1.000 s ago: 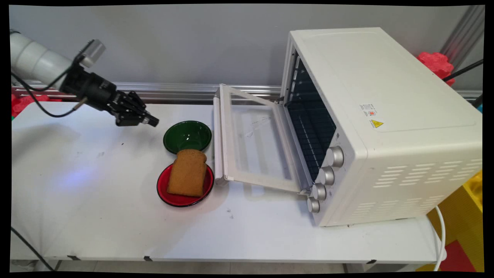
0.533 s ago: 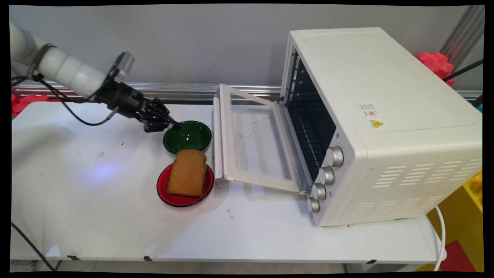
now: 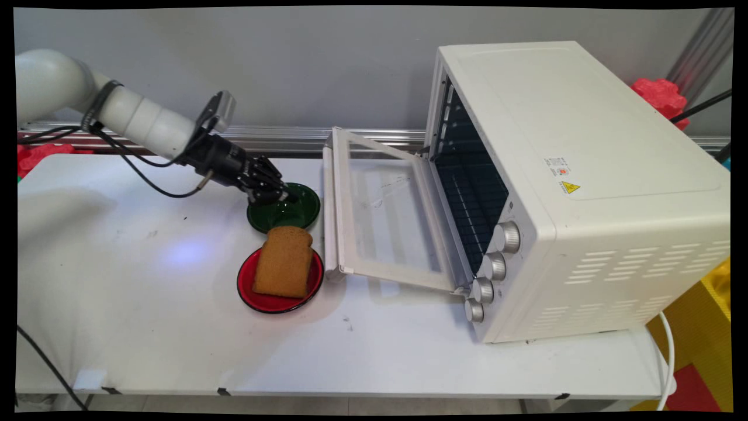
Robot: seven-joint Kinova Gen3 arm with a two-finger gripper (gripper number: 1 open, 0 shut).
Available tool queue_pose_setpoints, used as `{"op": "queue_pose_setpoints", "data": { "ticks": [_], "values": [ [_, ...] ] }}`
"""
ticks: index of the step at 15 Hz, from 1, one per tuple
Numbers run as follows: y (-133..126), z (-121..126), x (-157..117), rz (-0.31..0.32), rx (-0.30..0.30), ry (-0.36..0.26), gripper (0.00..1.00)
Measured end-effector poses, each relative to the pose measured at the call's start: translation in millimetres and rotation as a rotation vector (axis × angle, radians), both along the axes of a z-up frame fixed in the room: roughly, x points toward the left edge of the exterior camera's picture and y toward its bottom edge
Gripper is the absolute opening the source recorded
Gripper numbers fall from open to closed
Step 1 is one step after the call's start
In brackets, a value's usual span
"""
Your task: Close the oven
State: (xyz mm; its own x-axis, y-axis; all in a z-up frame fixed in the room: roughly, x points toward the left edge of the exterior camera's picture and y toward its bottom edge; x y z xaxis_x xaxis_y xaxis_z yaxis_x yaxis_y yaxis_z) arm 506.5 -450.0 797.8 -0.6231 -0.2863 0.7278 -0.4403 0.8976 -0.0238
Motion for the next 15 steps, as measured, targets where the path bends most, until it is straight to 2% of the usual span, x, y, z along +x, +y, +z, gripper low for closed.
{"op": "queue_pose_setpoints", "data": {
  "ticks": [15],
  "values": [
    [-22,-31,-40,0.01,0.004,0.014,0.0]
  ]
}}
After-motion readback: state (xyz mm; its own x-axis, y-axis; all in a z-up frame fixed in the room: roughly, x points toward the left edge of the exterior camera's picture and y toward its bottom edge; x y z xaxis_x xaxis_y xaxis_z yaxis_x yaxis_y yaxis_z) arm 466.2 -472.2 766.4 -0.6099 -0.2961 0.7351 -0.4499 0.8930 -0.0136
